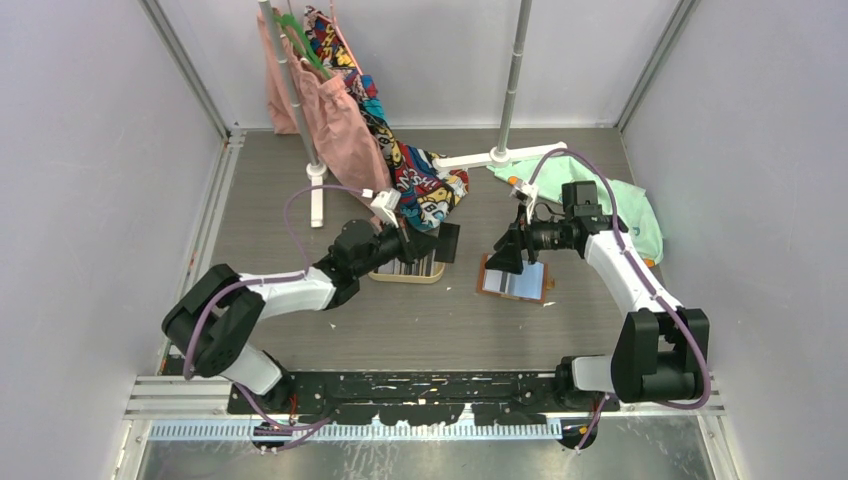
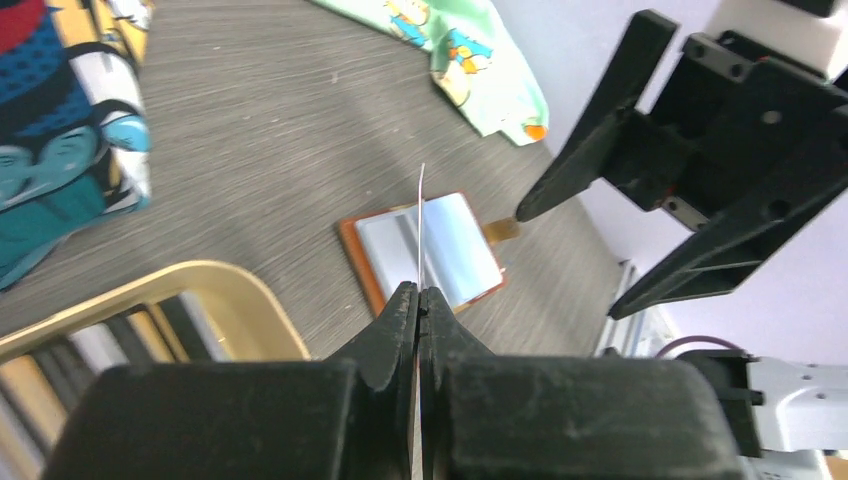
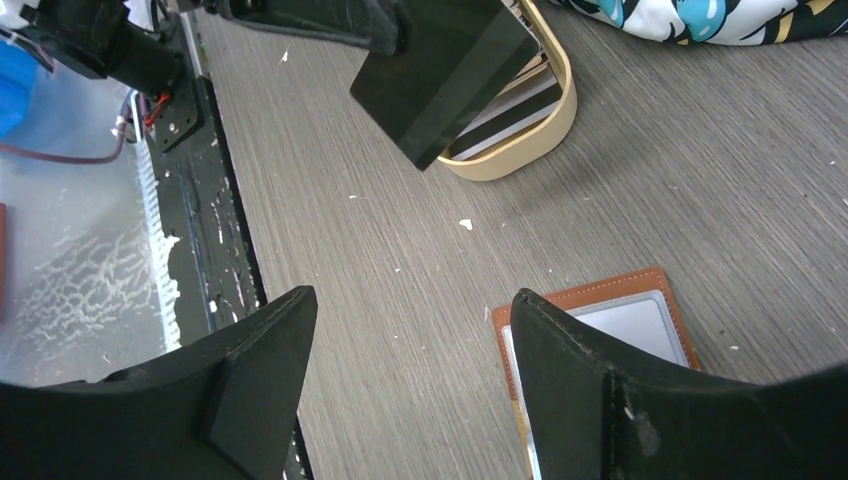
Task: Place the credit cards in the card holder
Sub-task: Pick up the credit card from the storage box.
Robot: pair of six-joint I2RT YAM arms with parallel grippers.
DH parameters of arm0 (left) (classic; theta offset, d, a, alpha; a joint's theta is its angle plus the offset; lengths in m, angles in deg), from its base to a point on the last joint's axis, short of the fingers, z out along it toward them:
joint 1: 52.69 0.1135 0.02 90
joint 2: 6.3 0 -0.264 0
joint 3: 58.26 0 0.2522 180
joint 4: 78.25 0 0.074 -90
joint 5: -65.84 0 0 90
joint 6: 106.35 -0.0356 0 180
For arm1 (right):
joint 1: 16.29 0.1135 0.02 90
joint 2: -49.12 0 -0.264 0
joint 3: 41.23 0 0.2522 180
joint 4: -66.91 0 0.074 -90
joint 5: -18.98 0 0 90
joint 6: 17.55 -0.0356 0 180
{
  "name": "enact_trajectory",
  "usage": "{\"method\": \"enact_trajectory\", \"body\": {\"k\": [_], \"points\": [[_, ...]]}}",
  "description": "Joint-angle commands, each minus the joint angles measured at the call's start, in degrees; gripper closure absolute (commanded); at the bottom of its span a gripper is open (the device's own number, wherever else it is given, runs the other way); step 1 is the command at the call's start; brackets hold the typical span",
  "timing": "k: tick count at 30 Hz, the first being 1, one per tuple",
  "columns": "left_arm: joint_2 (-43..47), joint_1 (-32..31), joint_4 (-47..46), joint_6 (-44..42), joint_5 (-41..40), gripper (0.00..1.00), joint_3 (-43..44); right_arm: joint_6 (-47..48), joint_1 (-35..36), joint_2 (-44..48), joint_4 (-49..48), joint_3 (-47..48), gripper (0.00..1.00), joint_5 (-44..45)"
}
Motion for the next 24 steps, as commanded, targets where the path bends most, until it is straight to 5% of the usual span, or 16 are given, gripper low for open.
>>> {"method": "enact_trajectory", "body": {"k": [1, 15, 24], "points": [[-3.2, -0.5, -15.4, 6.4, 5.0, 1.00, 0.6, -7.9, 0.1, -0.3, -5.8, 0.3, 0.23, -2.1], [-9.8, -2.3, -28.8, 13.9, 9.2, 1.00, 1.5, -30.5, 0.6, -1.8, -25.0, -3.9, 0.24, -4.7], [-12.8, -2.6, -34.9, 17.1, 11.8, 1.00, 1.9, -41.0, 1.2, -1.9, -33.1, -4.6, 0.44, -9.9]]}}
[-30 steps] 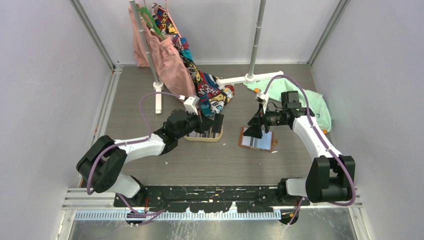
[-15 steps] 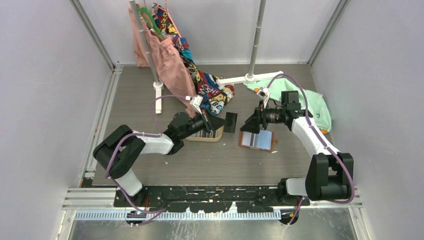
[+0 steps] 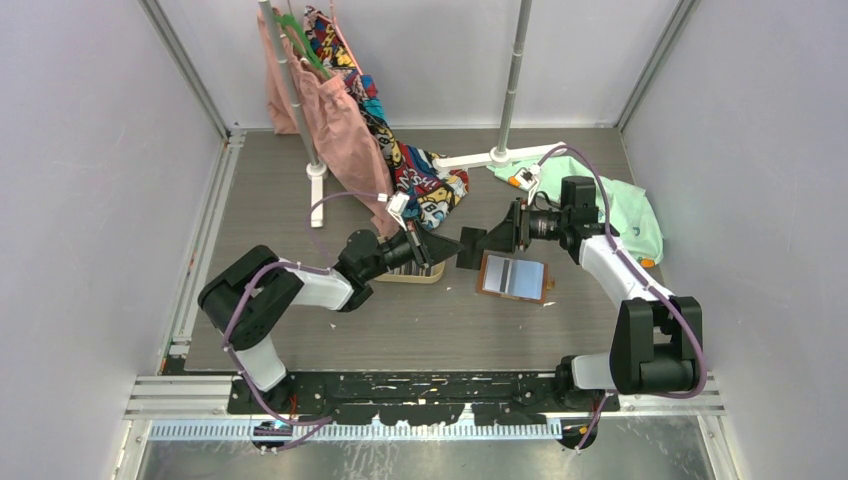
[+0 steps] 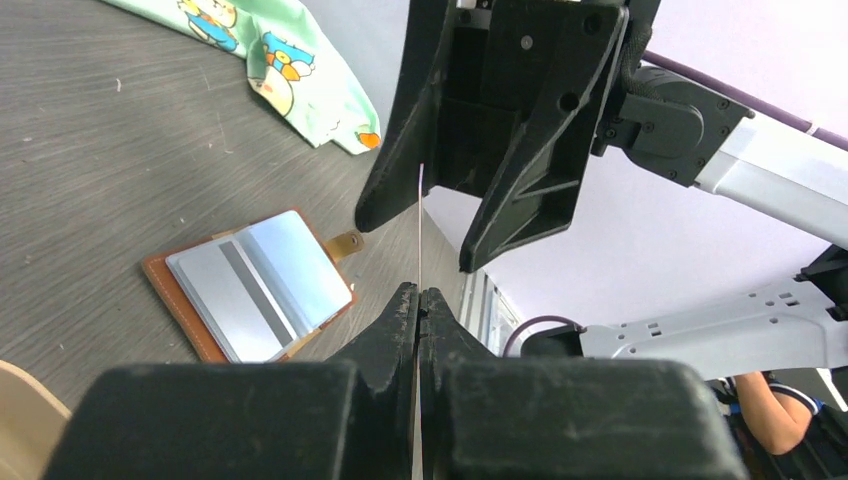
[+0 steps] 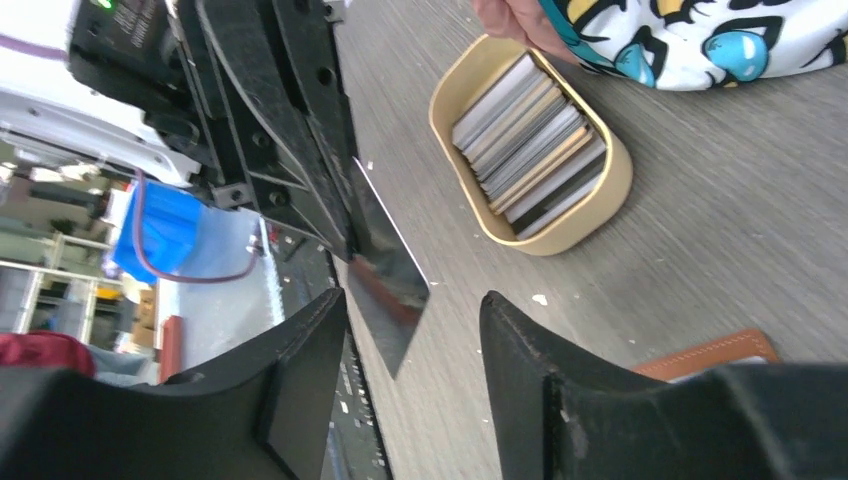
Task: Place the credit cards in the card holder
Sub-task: Pick up the credit card from the storage box.
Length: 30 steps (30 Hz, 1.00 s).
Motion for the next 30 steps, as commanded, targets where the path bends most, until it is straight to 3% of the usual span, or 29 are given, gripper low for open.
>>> {"method": "enact_trajectory", "body": {"k": [1, 6, 8, 10, 15, 17, 22, 30], "points": [[-1.3, -0.3, -7.6, 1.6, 2.2, 1.00, 2.0, -5.5, 0.6, 0.5, -6.4, 0.7, 0.51, -5.0], [-1.9, -0.3, -8.1, 1.9, 3.9, 1.00, 2.6, -5.3, 1.1, 0.3, -5.7, 1.6, 0.90, -7.5], [-2.1, -0.2, -8.7, 1.8, 4.9, 1.00, 2.5, -4.2, 1.0, 0.3, -4.1, 2.2, 0.98, -7.8], [-2.4, -0.1, -9.2, 1.8, 6.3, 0.94, 2.5, -2.0, 1.0, 0.4, -1.5, 3.0, 0.99, -8.7], [-5.3, 2.1, -12.9, 5.3, 15.0, 0.59, 3.9, 7.1, 1.0, 0.5, 8.7, 5.4, 0.99, -11.3], [-6.0, 2.9, -13.0, 6.0, 18.8, 0.54, 4.9, 13.2, 1.2, 0.5, 14.2, 6.4, 0.99, -11.6], [-5.6, 3.3, -13.0, 5.5, 23.3, 0.56, 6.1, 19.4, 2.0, 0.4, 19.1, 7.0, 0.99, -9.4], [-7.1, 3.9, -12.9, 7.0, 29.2, 0.78, 8.4, 27.9, 2.7, -0.2, 27.8, 9.1, 0.99, -6.9]]}}
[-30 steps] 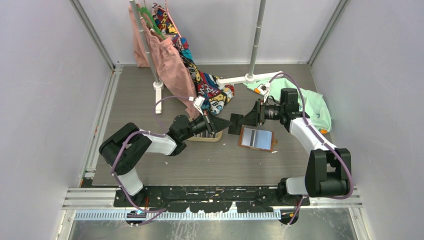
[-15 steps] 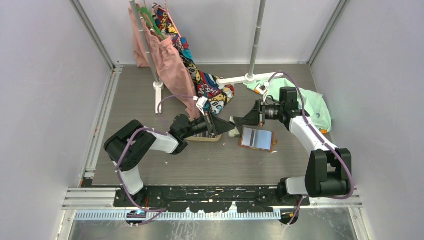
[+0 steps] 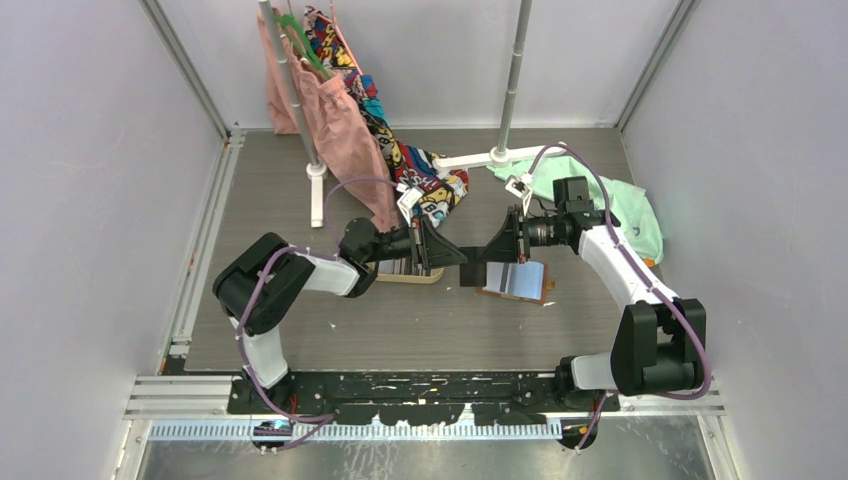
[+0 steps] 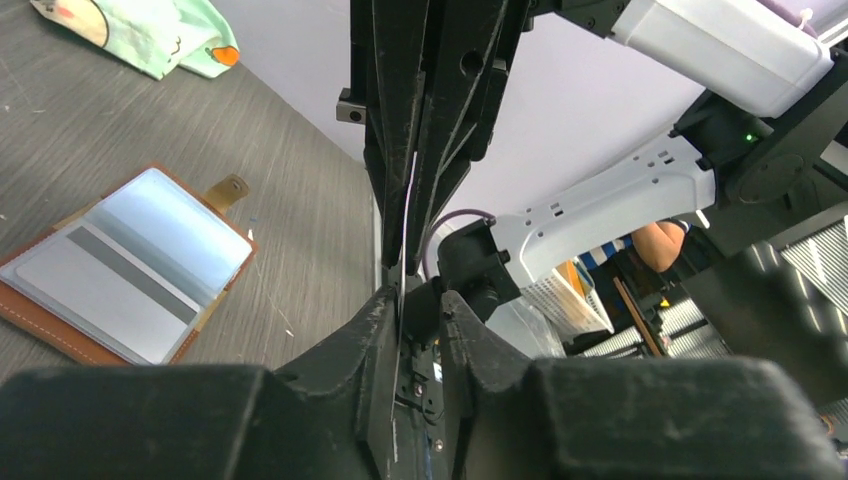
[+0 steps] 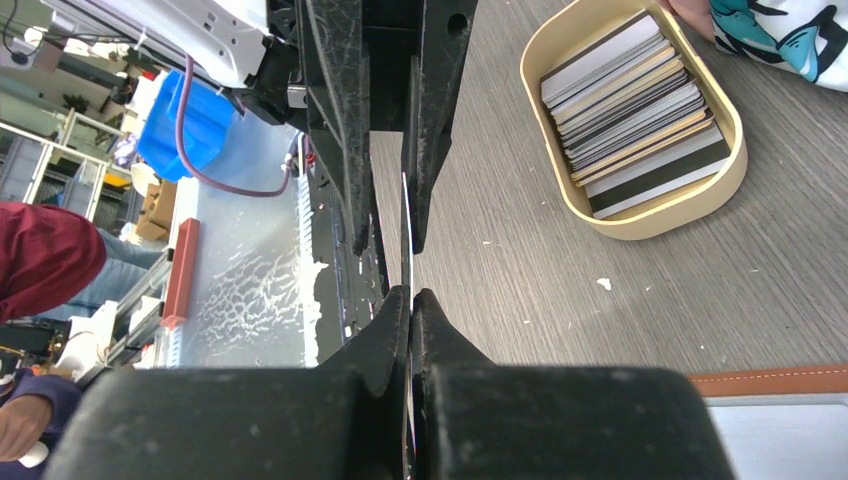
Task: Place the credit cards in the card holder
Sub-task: Pick up the credit card from the storage box.
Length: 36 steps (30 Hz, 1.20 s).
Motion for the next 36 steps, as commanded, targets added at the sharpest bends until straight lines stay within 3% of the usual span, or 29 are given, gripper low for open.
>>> {"method": "enact_trajectory", "body": {"k": [1, 8, 13, 15, 17, 19, 24, 28, 30, 32, 36], "points": [[-0.7, 0.3, -4.0, 0.6, 5.1, 0.79, 2.7, 5.9, 0.4, -0.2, 4.4, 2.7, 0.99, 0.4], [-1.6, 0.3, -2.5, 0.5, 5.5, 0.80, 3.9, 6.7, 1.3, -0.8, 5.0, 2.8, 0.99, 2.0], [-2.4, 0.1, -1.7, 0.5, 5.5, 0.86, 4.6, 8.1, 1.6, -1.2, 6.4, 3.2, 0.99, 2.4], [-2.6, 0.2, -1.6, 0.5, 5.5, 0.97, 4.8, 8.3, 1.7, -1.1, 6.5, 3.2, 0.99, 2.7], [-2.7, 0.2, -1.5, 0.5, 5.2, 1.00, 4.7, 8.6, 1.7, -1.2, 6.8, 3.3, 0.98, 3.3], [-2.5, 0.1, -1.2, 0.0, 4.2, 1.00, 4.1, 9.7, 1.7, -1.1, 7.5, 3.4, 0.82, 5.2], [3.3, -0.3, 11.7, -8.4, -6.0, 1.00, -0.5, 31.2, 1.1, 1.4, 23.2, 9.1, 0.57, 22.3], [9.5, -3.5, 29.2, -20.6, -20.1, 1.00, -2.9, 32.8, 0.3, 10.0, 14.6, 1.1, 0.50, 36.4], [10.9, -5.1, 35.2, -23.8, -25.4, 1.00, -2.0, 39.8, 0.3, 13.2, 14.3, -3.7, 0.42, 36.6], [11.4, -5.8, 38.3, -24.8, -28.3, 1.00, -1.1, 52.6, 0.3, 14.6, 18.4, -6.8, 0.33, 35.8], [11.5, -6.0, 40.9, -24.8, -29.7, 1.00, 0.3, 66.9, 0.5, 14.1, 24.3, -9.3, 0.38, 36.2]]}}
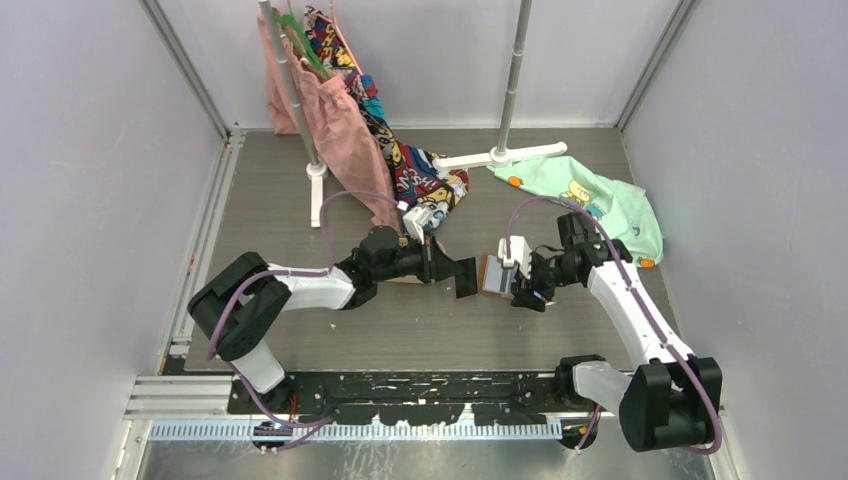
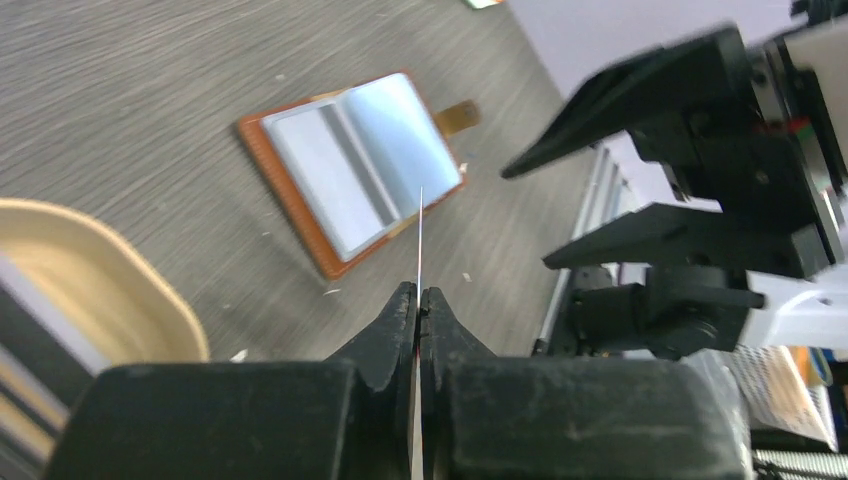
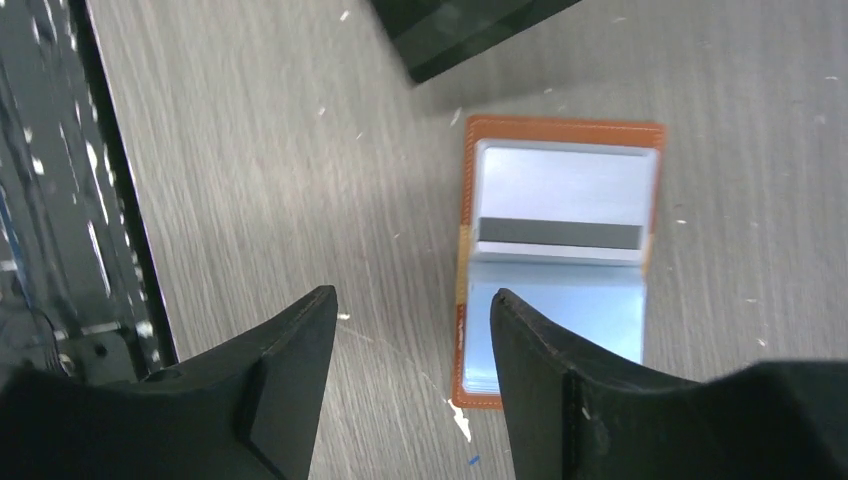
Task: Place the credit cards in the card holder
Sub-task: Pick up the credit card from the storage box, then insert the credit card into the card holder.
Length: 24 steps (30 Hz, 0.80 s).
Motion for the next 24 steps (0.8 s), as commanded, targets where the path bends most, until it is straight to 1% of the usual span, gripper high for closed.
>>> {"method": "enact_trajectory", "body": {"k": [1, 3, 7, 9, 15, 19, 24], "points": [[1.7, 0.1, 6.0, -3.8, -6.2, 1.00, 2.6, 20.4, 0.6, -1.1, 5.5, -2.0, 0.42, 3.0], [1.5, 0.1, 5.1, -2.0, -6.0, 1.00, 2.7, 20.3, 2.4, -2.9, 4.9, -2.3, 0.53, 5.8], [0.5, -0.2, 3.3, 0.2, -5.6, 1.00, 3.5, 17.1, 6.4, -8.8, 2.5, -2.0, 0.78, 14.0], [0.3, -0.6, 2.9, 0.4, -5.6, 1.00, 3.9, 15.1, 7.7, -11.6, 1.6, -1.5, 0.84, 16.7], [-0.9, -2.1, 1.8, 1.4, -6.8, 1.00, 4.7, 11.4, 9.3, -14.2, -2.4, -2.5, 0.89, 20.6], [-2.9, -2.6, -0.9, 3.4, -7.6, 1.00, 5.4, 8.8, 9.3, -15.0, -5.2, -3.0, 0.90, 23.3], [-4.6, -3.5, -1.9, 3.9, -9.0, 1.00, 6.9, 6.3, 9.2, -16.6, -7.0, -2.9, 0.91, 26.3]]}}
